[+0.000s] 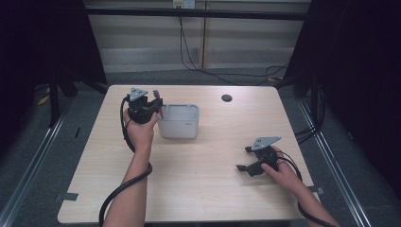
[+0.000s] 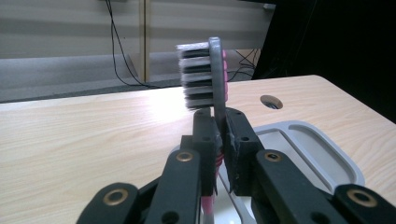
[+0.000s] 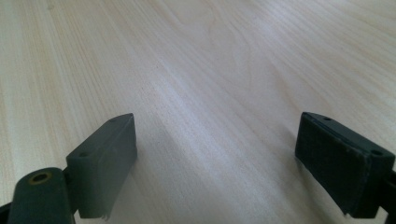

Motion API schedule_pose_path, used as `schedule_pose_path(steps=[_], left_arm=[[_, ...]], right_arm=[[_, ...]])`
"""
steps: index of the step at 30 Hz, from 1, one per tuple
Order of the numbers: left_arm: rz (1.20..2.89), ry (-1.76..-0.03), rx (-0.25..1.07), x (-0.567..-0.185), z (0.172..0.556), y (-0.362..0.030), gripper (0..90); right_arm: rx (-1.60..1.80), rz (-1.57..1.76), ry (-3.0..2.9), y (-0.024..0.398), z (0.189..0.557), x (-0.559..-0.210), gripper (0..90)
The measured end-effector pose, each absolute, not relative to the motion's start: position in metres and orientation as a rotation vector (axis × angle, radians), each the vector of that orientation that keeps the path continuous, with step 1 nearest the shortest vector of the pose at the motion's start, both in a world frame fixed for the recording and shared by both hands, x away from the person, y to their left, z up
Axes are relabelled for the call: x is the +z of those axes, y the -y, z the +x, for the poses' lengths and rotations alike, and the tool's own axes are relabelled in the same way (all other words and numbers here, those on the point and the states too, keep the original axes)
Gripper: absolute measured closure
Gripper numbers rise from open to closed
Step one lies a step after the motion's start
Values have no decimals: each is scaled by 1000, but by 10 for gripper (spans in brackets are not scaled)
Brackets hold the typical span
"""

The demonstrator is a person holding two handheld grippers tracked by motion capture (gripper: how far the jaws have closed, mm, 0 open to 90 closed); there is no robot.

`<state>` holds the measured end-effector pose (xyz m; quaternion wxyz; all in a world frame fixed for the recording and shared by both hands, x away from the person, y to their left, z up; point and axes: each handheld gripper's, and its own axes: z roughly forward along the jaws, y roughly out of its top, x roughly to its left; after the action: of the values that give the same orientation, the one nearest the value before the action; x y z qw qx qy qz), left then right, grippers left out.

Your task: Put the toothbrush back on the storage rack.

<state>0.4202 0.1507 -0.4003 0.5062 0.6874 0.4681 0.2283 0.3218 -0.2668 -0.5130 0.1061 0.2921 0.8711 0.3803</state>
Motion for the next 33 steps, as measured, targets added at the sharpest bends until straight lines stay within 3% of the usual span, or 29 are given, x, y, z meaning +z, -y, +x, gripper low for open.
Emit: schedule_pose_path(steps=[33], left_arm=[[1673,-1141,544,-413,411,-151,835]], right_arm=[[1118,860,-2566,267,322,-513,124]])
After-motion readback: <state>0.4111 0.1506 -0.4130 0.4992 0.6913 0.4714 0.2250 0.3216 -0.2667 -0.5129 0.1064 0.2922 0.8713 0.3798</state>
